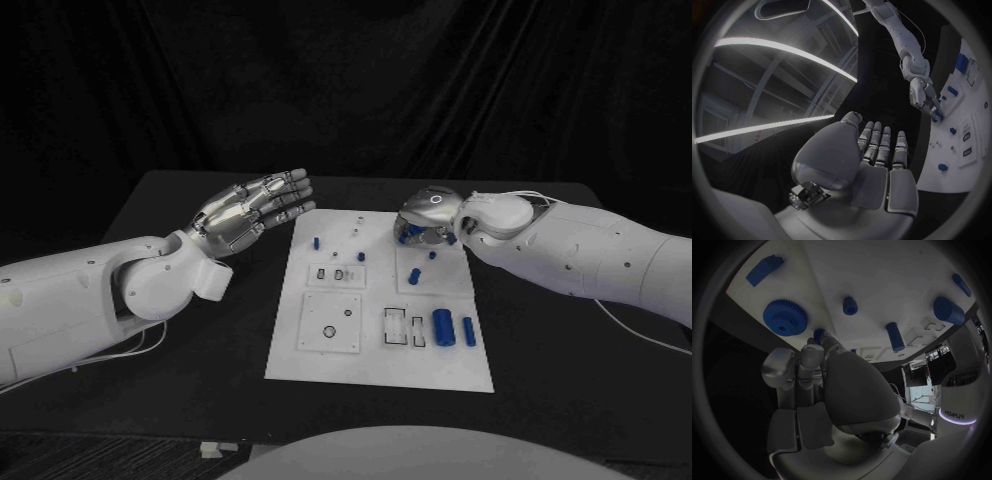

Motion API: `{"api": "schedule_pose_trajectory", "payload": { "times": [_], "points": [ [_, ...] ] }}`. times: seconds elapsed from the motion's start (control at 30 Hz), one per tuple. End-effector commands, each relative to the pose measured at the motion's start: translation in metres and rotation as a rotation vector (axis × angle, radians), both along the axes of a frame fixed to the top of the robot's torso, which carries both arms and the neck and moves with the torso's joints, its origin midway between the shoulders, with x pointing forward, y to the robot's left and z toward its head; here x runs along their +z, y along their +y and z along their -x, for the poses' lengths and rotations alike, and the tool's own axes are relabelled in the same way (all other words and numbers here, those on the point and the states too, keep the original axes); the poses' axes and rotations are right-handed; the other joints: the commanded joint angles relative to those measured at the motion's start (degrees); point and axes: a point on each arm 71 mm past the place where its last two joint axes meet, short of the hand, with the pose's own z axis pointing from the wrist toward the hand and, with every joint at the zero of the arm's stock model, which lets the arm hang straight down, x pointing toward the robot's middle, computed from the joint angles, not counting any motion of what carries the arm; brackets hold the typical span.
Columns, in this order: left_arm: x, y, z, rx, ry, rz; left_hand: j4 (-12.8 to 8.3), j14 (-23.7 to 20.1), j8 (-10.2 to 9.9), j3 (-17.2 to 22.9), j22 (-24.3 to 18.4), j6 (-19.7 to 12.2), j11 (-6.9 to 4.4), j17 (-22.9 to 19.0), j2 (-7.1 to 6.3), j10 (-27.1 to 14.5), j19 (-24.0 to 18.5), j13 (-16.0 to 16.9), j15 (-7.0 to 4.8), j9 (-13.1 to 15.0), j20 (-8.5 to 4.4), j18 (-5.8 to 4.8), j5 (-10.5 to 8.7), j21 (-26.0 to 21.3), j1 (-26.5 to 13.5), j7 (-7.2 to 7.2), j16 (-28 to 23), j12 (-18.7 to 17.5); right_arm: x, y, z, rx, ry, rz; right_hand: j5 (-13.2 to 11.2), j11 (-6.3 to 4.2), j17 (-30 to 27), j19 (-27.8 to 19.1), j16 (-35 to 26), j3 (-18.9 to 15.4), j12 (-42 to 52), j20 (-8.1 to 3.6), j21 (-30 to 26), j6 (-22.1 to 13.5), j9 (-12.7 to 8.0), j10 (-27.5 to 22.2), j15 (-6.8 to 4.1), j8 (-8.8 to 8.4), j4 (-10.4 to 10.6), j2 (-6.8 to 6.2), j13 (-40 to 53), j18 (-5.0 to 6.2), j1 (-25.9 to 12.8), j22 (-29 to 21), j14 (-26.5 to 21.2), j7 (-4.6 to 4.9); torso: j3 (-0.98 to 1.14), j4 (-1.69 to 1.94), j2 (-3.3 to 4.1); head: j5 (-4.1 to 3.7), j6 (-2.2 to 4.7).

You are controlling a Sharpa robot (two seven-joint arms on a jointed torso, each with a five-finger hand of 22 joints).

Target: Assemble the parts on the task board

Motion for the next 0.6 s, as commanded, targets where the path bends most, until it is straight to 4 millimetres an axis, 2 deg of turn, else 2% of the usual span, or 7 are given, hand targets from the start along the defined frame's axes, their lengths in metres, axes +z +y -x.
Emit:
{"api": "schedule_pose_trajectory", "payload": {
  "times": [0.03, 0.13, 0.23, 0.3, 0.33, 0.4, 0.6],
  "points": [
    [0.001, 0.001, 0.0, 0.007, -0.009, 0.009, -0.21, -0.59, 0.33, 0.7, -0.04, 0.54, 0.38, -0.18, -0.12, -0.31, -0.48, -0.03, 0.3, 0.07, 0.23, 0.57, 0.36, -0.51, 0.76, 0.07, -0.29, 0.26, 0.009, 0.002, 0.001, 0.017, -0.048, -0.047, -0.34, -0.07, 0.3, -0.26, 0.05, 0.38, -0.04, -0.06, 0.13, 0.43, 0.26, 0.7, -0.21, 0.29, 0.16, 0.49, 0.07, -1.13, 0.27, 0.15, 0.17, 0.21, -0.01, 0.0, -0.03, 0.08, 0.33],
    [0.002, 0.003, 0.0, 0.026, -0.016, 0.006, 0.17, -2.46, 0.23, 1.09, -0.18, 0.09, 0.16, -0.74, -0.55, -1.43, -1.36, -0.2, 0.1, 0.0, -0.02, 0.56, 0.25, -1.0, 0.21, 0.01, -1.84, -0.35, 0.021, 0.005, -0.001, 0.022, -0.066, -0.058, -0.37, 0.01, 0.45, -0.24, 0.12, 0.5, -0.16, -0.02, 0.2, 0.53, 0.38, 0.84, -0.16, 0.32, 0.28, 0.24, 0.06, -1.16, 0.0, 0.3, 0.2, 0.27, 0.0, -0.02, -0.02, 0.39, 0.43],
    [0.003, 0.004, 0.001, 0.04, -0.028, 0.013, 1.68, -4.47, -0.09, -1.47, -0.15, -0.92, -0.54, -1.66, 1.27, -4.33, -1.68, -0.64, 0.2, -0.13, 0.05, 0.55, -6.93, -1.18, -7.17, -0.6, -3.83, -3.99, 0.039, 0.009, -0.004, 0.021, -0.083, -0.08, -0.48, 0.05, 0.38, -0.22, 0.05, 0.7, -0.41, 0.04, 0.27, 0.39, 0.49, 0.88, -0.1, 0.2, 0.39, -0.15, 0.03, -1.19, -0.29, 0.5, 0.2, 0.27, 0.0, 0.01, -0.01, 0.47, 0.56],
    [0.005, 0.005, 0.003, 0.053, -0.039, 0.021, 1.65, -6.92, -1.1, -3.68, -0.27, -3.55, -1.16, -2.6, 1.85, -6.69, -2.37, -0.98, 0.02, -0.44, -0.01, 0.58, -12.95, -1.54, -11.35, -1.62, -6.86, -7.46, 0.052, 0.011, -0.007, 0.013, -0.088, -0.1, -0.46, 0.03, 0.37, -0.2, 0.03, 0.84, -0.53, 0.07, 0.36, 0.31, 0.51, 0.85, -0.1, 0.14, 0.42, -0.21, 0.02, -1.23, -0.32, 0.69, 0.19, 0.25, -0.01, -0.01, -0.03, 0.64, 0.67],
    [0.006, 0.004, 0.003, 0.059, -0.044, 0.024, 1.48, -9.14, -2.2, -5.65, -0.41, -6.25, -1.77, -3.21, 1.94, -8.66, -3.27, -1.27, -0.28, -0.71, -0.18, 0.61, -17.57, -1.95, -13.85, -2.85, -9.83, -10.54, 0.058, 0.012, -0.008, 0.008, -0.091, -0.107, -0.45, 0.04, 0.5, -0.18, 0.1, 0.88, -0.56, 0.07, 0.41, 0.28, 0.52, 0.84, -0.09, 0.12, 0.43, -0.23, 0.01, -1.24, -0.33, 0.77, 0.21, 0.26, -0.01, -0.01, -0.04, 0.8, 0.7],
    [0.007, 0.004, 0.004, 0.07, -0.053, 0.027, 1.57, -10.89, -3.09, -7.55, -0.65, -8.11, -2.75, -3.59, 2.17, -10.61, -4.83, -1.52, -1.1, -0.87, -0.67, 0.68, -20.83, -2.62, -15.15, -3.62, -12.42, -13.5, 0.065, 0.013, -0.01, 0.002, -0.096, -0.114, -0.46, 0.14, 0.45, -0.18, 0.04, 1.1, -0.76, 0.1, 0.49, 0.11, 0.56, 0.76, -0.05, -0.01, 0.5, -0.36, -0.01, -1.27, -0.46, 0.97, 0.19, 0.33, -0.03, -0.02, -0.08, 1.09, 0.63],
    [0.012, 0.006, 0.003, 0.126, -0.087, 0.02, 1.45, -13.16, -4.93, -10.38, -1.65, -12.79, -7.19, -4.82, 2.54, -15.49, -9.53, -2.35, -4.16, -1.34, -3.46, 0.63, -21.69, -4.94, -13.5, -6.37, -18.63, -20.84, 0.08, 0.016, -0.018, -0.019, -0.104, -0.115, -0.43, 0.2, 0.47, -0.18, 0.0, 1.4, -1.05, 0.15, 0.63, -0.09, 0.62, 0.61, 0.0, -0.17, 0.58, -0.62, -0.02, -1.32, -0.6, 1.3, 0.16, 0.38, -0.03, 0.26, 0.11, 1.68, 0.04]
  ]
}}
